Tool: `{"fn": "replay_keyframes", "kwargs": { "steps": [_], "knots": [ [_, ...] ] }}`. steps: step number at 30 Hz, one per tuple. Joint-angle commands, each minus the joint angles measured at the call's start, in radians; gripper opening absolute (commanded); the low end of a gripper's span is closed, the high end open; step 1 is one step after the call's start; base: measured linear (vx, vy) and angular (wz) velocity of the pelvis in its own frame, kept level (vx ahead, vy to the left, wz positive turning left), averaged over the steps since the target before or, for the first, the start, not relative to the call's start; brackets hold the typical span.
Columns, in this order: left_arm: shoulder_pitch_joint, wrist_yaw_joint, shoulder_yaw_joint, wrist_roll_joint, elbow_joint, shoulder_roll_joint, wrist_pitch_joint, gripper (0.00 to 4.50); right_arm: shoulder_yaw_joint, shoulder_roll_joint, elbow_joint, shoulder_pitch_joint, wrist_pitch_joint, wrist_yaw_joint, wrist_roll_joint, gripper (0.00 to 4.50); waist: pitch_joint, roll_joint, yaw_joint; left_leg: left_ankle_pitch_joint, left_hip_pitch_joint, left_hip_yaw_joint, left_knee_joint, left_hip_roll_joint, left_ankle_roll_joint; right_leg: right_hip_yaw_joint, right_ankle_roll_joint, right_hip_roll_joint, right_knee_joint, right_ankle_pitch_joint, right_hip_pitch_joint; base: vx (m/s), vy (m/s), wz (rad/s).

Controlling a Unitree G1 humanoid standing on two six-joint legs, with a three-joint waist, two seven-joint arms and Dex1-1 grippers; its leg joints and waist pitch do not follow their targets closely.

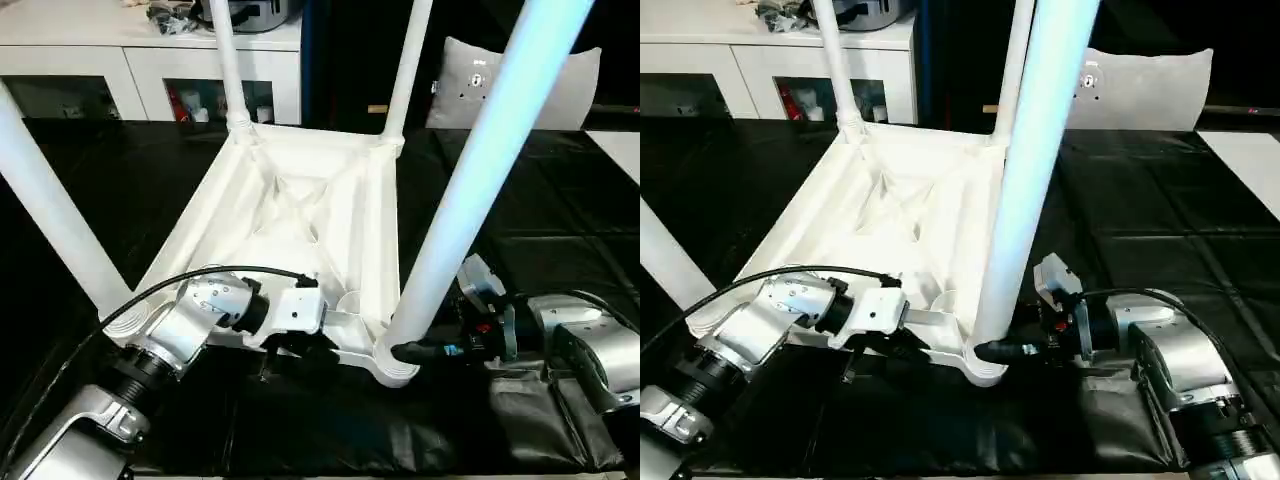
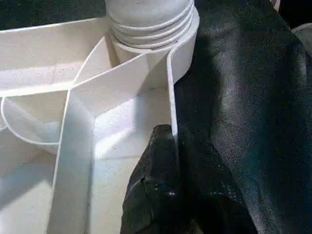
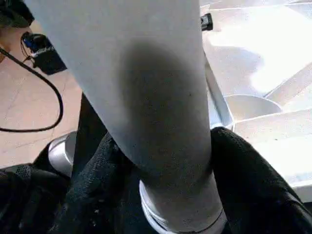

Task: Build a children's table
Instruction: Rotate leg to tighten

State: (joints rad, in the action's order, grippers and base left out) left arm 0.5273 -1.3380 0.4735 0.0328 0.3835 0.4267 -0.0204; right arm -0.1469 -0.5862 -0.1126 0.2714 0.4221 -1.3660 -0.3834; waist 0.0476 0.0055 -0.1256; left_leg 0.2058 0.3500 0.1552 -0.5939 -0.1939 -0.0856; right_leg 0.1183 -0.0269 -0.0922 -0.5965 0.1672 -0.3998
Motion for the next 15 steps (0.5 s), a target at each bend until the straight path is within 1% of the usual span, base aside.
{"fn": "replay_keyframes", "kwargs": {
  "steps": [1,2,3,4,5,6,7,8,9,10,11,12,13,14,15],
  "knots": [
    [-0.015,0.052,0.008,0.019,-0.016,-0.018,0.093,0.0,0.026,0.053,0.053,-0.004,0.078,0.099,-0.042,2.1,-0.064,-0.006,0.003,0.12,0.005,0.0,0.068,-0.04,0.066,-0.057,-0.166,-0.064,0.07,0.275,0.062,0.0,0.0,0.0],
    [-0.015,0.052,0.008,0.019,-0.016,-0.019,0.094,0.0,0.027,0.054,0.053,-0.004,0.079,0.1,-0.042,2.1,-0.062,-0.007,0.007,0.127,0.006,0.001,0.069,-0.039,0.06,-0.058,-0.16,-0.064,0.073,0.295,0.062,0.0,0.0,0.0],
    [-0.019,0.072,-0.001,0.015,-0.023,-0.028,0.13,0.0,0.03,0.074,0.052,-0.003,0.089,0.146,-0.031,2.1,-0.061,-0.008,0.012,0.145,0.005,0.001,0.07,-0.035,0.05,-0.056,-0.145,-0.064,0.077,0.339,0.061,0.0,0.0,0.0],
    [-0.023,0.094,-0.009,0.014,-0.031,-0.036,0.166,0.0,0.032,0.092,0.047,0.0,0.092,0.192,-0.011,2.1,-0.061,-0.008,0.012,0.145,0.005,0.001,0.07,-0.035,0.05,-0.056,-0.145,-0.064,0.077,0.339,0.061,0.0,0.0,0.0],
    [-0.027,0.13,-0.02,0.014,-0.041,-0.052,0.207,0.0,0.035,0.121,0.03,0.007,0.092,0.265,0.023,2.1,-0.057,-0.007,0.019,0.171,0.004,0.0,0.072,-0.032,0.031,-0.053,-0.119,-0.064,0.087,0.416,0.059,0.0,0.0,0.0],
    [-0.033,0.185,-0.036,0.012,-0.059,-0.082,0.272,0.0,0.046,0.17,-0.005,0.028,0.098,0.389,0.071,2.1,-0.054,-0.008,0.027,0.196,0.004,-0.002,0.072,-0.028,0.019,-0.049,-0.094,-0.064,0.094,0.48,0.058,0.0,0.0,0.0],
    [-0.036,0.213,-0.045,0.008,-0.069,-0.1,0.308,0.0,0.055,0.197,-0.026,0.042,0.11,0.459,0.092,2.09,-0.054,-0.008,0.032,0.203,0.005,-0.003,0.073,-0.026,0.013,-0.047,-0.084,-0.064,0.096,0.503,0.059,0.0,0.0,0.0],
    [-0.038,0.224,-0.049,0.006,-0.075,-0.108,0.325,0.0,0.059,0.208,-0.032,0.048,0.119,0.489,0.099,2.08,-0.051,-0.009,0.046,0.217,0.01,-0.007,0.073,-0.022,0.003,-0.039,-0.057,-0.063,0.104,0.55,0.061,0.0,0.0,0.0],
    [-0.041,0.269,-0.063,0.004,-0.091,-0.14,0.372,0.0,0.073,0.242,-0.05,0.065,0.154,0.585,0.126,2.06,-0.051,-0.005,0.058,0.235,0.009,-0.009,0.071,-0.018,0.002,-0.035,-0.036,-0.063,0.111,0.583,0.06,0.0,0.0,0.0],
    [-0.04,0.303,-0.071,0.008,-0.094,-0.162,0.4,0.0,0.084,0.265,-0.058,0.074,0.175,0.641,0.139,2.05,-0.052,-0.004,0.066,0.239,0.008,-0.01,0.071,-0.019,-0.001,-0.034,-0.036,-0.062,0.111,0.58,0.059,0.0,0.0,0.0],
    [-0.035,0.372,-0.086,0.021,-0.094,-0.206,0.444,0.0,0.104,0.306,-0.066,0.087,0.209,0.735,0.16,2.04,-0.05,-0.006,0.077,0.251,0.009,-0.01,0.069,-0.016,0.0,-0.029,-0.025,-0.058,0.118,0.593,0.056,0.0,0.0,0.0],
    [-0.031,0.421,-0.097,0.027,-0.09,-0.238,0.471,0.0,0.12,0.335,-0.071,0.093,0.217,0.805,0.172,2.03,-0.05,-0.007,0.089,0.267,0.004,-0.01,0.065,-0.012,0.002,-0.024,-0.021,-0.057,0.124,0.608,0.051,0.0,0.0,0.0],
    [-0.029,0.439,-0.101,0.029,-0.089,-0.251,0.482,0.0,0.126,0.346,-0.073,0.096,0.219,0.832,0.177,2.02,-0.05,-0.007,0.093,0.271,0.003,-0.01,0.063,-0.011,0.002,-0.022,-0.016,-0.057,0.127,0.616,0.05,0.0,0.0,0.0],
    [-0.023,0.475,-0.112,0.028,-0.079,-0.278,0.492,0.0,0.13,0.362,-0.079,0.099,0.219,0.863,0.183,2.02,-0.052,-0.006,0.094,0.272,0.001,-0.009,0.061,-0.009,0.013,-0.021,-0.009,-0.058,0.132,0.62,0.049,0.0,0.0,0.0],
    [-0.016,0.503,-0.121,0.027,-0.068,-0.299,0.496,0.0,0.128,0.371,-0.083,0.1,0.214,0.876,0.188,2.02,-0.053,-0.005,0.095,0.268,0.003,-0.009,0.061,-0.009,0.018,-0.021,-0.009,-0.057,0.133,0.61,0.05,0.0,0.0,0.0]
  ]
}}
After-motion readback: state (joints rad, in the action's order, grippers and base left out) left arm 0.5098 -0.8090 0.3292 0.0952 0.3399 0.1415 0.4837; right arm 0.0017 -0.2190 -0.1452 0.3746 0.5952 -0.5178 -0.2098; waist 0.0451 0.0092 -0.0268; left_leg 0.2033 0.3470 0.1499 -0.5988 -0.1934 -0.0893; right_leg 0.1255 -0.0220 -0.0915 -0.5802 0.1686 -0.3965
